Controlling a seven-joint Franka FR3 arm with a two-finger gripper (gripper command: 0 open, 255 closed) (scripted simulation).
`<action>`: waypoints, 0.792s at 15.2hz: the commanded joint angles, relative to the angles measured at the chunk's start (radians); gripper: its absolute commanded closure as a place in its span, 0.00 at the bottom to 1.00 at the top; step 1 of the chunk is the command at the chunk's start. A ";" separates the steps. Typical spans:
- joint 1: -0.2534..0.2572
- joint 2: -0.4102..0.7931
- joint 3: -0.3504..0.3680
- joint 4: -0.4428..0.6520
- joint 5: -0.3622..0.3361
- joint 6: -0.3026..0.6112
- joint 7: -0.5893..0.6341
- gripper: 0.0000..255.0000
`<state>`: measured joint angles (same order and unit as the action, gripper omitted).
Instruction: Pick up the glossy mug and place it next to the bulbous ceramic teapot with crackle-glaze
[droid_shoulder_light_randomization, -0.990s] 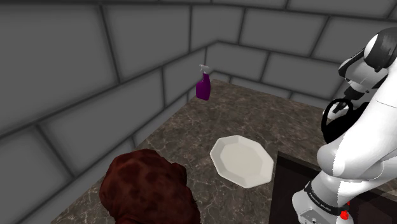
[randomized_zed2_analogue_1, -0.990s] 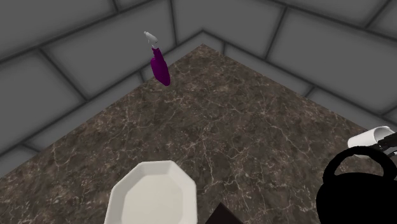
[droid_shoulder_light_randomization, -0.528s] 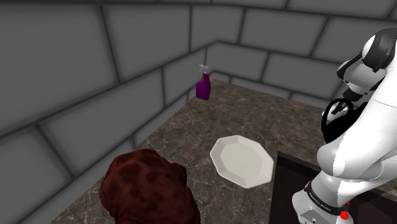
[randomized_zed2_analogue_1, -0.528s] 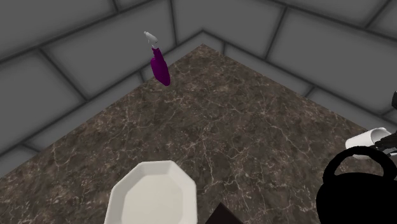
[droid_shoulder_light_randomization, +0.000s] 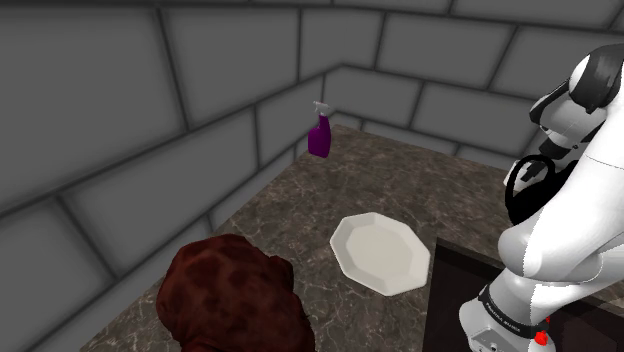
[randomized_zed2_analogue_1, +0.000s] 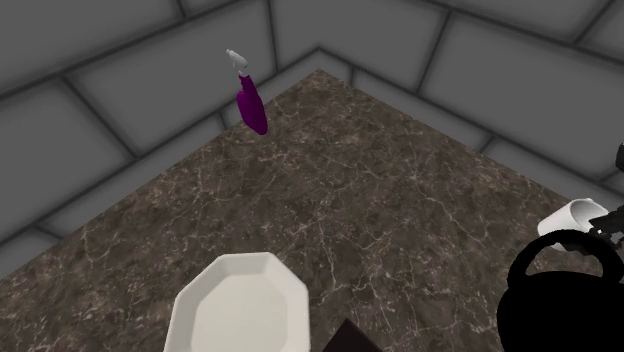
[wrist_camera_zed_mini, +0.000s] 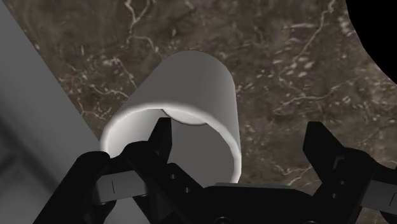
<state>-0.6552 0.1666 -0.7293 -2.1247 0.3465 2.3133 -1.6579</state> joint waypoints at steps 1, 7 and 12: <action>0.006 -0.027 -0.009 0.007 -0.030 -0.024 0.020 0.00; 0.016 -0.098 -0.026 0.035 -0.107 -0.097 0.071 0.00; 0.016 -0.098 -0.026 0.035 -0.107 -0.097 0.071 0.00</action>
